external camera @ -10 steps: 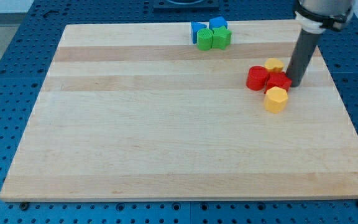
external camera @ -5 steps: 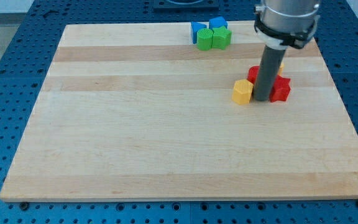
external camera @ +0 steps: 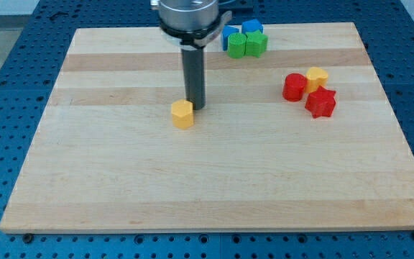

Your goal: Slide the yellow hexagon towards the bottom center

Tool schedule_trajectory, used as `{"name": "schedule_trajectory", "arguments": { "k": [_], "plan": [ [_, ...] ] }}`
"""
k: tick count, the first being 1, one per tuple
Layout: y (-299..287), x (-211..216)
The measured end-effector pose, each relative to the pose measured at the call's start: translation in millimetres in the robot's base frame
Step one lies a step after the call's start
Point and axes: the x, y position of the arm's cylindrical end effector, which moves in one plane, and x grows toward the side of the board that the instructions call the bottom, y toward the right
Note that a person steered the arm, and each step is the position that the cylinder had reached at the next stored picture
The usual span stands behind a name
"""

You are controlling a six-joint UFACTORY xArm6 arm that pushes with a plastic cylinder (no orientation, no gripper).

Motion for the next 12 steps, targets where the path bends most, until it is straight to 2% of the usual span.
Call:
{"name": "schedule_trajectory", "arguments": {
  "k": [1, 3, 4, 5, 7, 9, 12],
  "plan": [
    [-24.5, 0.2],
    [-33.7, 32.1],
    [-73.3, 54.9],
    [-61.9, 74.5],
    [-26.1, 78.3],
    [-12.5, 109.2],
    [37.9, 92.7]
  ]
}}
